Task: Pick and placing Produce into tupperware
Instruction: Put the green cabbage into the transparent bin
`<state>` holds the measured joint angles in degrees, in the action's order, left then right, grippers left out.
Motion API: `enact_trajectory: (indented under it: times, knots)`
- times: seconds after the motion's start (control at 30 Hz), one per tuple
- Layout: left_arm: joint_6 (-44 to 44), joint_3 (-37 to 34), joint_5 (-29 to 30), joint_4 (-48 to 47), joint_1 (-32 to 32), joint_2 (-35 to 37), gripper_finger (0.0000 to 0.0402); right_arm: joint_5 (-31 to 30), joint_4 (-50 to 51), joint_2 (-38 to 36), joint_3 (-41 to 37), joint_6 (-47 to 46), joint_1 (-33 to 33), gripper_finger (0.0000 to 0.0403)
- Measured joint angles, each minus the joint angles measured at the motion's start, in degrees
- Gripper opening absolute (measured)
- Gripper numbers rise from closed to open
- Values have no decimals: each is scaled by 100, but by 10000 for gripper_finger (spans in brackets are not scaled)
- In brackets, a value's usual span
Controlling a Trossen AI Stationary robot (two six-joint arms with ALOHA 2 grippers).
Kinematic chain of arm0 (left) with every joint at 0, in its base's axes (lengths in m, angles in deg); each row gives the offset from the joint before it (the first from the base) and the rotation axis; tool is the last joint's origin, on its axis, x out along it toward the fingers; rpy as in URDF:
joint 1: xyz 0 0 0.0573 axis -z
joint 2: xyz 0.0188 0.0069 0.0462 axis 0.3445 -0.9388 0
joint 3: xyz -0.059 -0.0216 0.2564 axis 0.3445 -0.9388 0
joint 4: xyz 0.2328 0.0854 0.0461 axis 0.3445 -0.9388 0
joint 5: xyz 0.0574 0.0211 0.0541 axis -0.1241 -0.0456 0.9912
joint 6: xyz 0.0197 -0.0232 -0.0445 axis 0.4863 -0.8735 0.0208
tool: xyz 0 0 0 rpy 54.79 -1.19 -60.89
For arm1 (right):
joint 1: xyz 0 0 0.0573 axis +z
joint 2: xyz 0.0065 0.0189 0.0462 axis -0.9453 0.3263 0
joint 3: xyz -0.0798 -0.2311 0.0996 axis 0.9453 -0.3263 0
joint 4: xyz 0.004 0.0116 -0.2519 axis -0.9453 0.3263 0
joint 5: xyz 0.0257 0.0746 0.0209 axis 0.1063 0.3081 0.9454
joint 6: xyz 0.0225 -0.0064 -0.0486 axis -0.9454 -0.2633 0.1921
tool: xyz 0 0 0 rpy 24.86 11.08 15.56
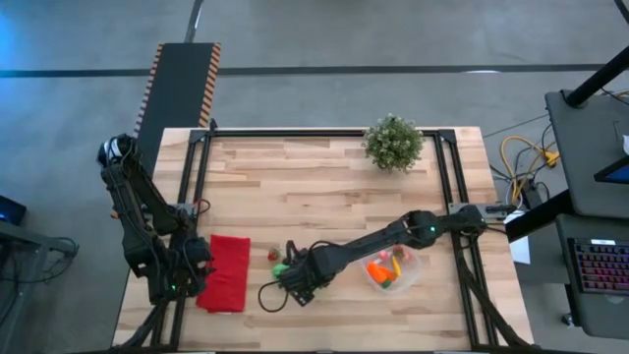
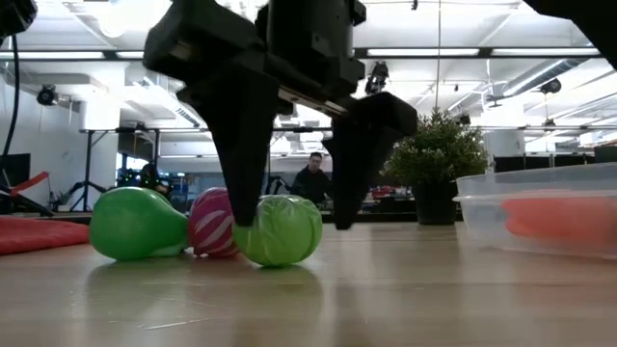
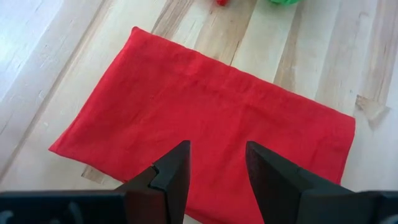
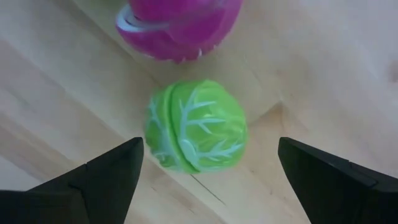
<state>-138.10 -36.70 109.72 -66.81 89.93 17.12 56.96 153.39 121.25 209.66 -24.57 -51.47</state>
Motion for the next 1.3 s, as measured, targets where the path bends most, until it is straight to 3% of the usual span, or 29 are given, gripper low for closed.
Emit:
enact_trajectory:
  times: [0.23, 0.57, 1.3]
  knots:
    - [-12, 0, -7, 8, 0, 0, 139, 31, -210, 20, -79, 61, 0, 362]
    - [-24, 2, -17, 52, -2, 0, 139, 31, -328, 20, -81, 398, -97, 328]
    - [-29, 0, 2, 60, -2, 0, 139, 328, -511, 9, -402, 585, -150, 326]
